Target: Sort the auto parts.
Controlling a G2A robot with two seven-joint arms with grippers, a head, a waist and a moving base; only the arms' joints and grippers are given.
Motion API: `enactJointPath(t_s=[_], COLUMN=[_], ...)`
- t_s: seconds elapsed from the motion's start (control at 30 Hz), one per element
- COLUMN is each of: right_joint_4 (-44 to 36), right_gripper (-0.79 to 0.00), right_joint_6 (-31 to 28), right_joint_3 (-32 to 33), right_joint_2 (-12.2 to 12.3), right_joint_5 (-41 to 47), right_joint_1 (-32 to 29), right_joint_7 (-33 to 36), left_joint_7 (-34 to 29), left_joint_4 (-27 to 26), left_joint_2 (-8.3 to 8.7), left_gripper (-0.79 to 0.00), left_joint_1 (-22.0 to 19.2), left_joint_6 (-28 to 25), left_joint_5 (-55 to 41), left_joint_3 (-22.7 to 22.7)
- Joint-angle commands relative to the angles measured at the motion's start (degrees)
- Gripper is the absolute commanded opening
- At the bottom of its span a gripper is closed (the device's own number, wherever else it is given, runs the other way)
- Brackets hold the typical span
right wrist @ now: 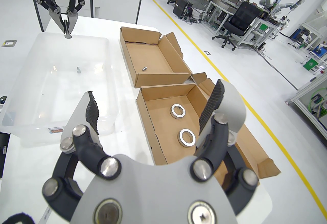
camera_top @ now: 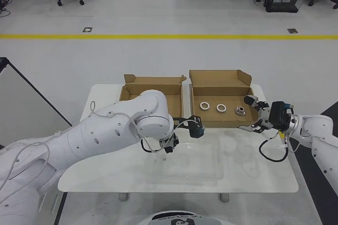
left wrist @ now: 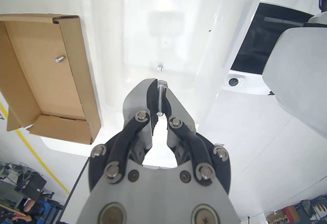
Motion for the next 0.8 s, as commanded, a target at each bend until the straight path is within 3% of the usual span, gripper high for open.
enactJointPath(t_s=[0.0,0.2,0.3,0.57,0.77], right_joint_4=[0.00,0.00,0.00,0.00,0.00], right_gripper=[0.000,0.000,0.000,0.000,0.000], right_joint_6=[0.00,0.00,0.00,0.00,0.00], right_joint_3=[-0.01,-0.01,-0.01,-0.01,-0.01], right_joint_2=[0.00,0.00,0.00,0.00,0.00], right_joint_5=[-0.01,-0.01,-0.01,-0.01,-0.01], right_joint_1=[0.00,0.00,0.00,0.00,0.00], right_joint_7=[-0.07,-0.07,-0.07,-0.07,-0.07], left_joint_7=[0.00,0.00,4.71,15.94,24.55], left_joint_4=[0.00,0.00,0.27,-0.49,-0.98], left_joint_2=[-0.02,-0.02,0.31,4.51,6.88], left_gripper=[-0.785,-0.785,-0.785,-0.785,-0.785], left_joint_1=[0.04,0.04,1.09,5.37,11.46], left_joint_6=[-0.06,-0.06,0.75,-3.96,-12.61], left_joint_5=[0.09,0.09,0.21,-9.92,-22.41], left_joint_3=[0.04,0.04,-1.72,-16.64,-26.61])
